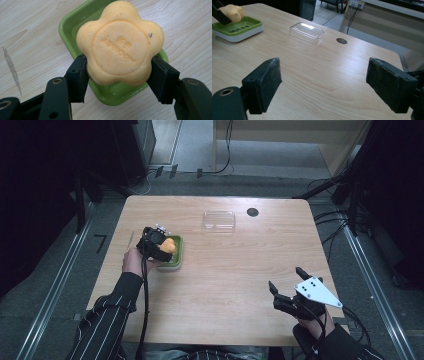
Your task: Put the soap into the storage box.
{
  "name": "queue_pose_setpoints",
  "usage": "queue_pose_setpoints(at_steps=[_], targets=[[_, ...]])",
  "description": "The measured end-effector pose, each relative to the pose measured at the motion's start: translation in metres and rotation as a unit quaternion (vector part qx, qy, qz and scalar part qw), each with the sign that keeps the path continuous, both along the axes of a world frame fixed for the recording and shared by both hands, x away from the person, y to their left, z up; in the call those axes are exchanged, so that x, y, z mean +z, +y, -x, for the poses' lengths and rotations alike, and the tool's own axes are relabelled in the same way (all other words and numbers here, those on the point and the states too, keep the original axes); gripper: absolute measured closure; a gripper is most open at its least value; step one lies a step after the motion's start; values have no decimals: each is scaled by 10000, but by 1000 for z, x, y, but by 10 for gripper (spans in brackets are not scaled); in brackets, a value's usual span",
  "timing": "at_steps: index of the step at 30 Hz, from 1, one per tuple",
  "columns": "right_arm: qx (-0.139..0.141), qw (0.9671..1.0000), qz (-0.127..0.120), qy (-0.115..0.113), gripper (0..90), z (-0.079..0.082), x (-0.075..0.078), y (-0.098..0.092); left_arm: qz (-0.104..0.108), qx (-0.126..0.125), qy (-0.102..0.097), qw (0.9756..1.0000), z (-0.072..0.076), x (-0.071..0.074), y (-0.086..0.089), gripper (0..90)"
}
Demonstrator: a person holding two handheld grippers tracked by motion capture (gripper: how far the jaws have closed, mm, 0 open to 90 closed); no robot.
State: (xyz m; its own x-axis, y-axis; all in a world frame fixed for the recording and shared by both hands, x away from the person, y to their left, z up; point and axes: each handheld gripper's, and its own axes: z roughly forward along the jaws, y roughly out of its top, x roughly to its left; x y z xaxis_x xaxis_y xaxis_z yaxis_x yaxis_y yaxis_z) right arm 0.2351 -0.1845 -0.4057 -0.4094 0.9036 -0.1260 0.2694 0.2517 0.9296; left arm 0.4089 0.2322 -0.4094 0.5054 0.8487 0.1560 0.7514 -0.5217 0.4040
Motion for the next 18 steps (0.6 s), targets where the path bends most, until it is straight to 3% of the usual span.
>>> queue_pose_setpoints(at_steps=[18], targets=[[-5,10000,3,0,134,0,0,0,-79,103,189,9997,-8,-9,-2,395]])
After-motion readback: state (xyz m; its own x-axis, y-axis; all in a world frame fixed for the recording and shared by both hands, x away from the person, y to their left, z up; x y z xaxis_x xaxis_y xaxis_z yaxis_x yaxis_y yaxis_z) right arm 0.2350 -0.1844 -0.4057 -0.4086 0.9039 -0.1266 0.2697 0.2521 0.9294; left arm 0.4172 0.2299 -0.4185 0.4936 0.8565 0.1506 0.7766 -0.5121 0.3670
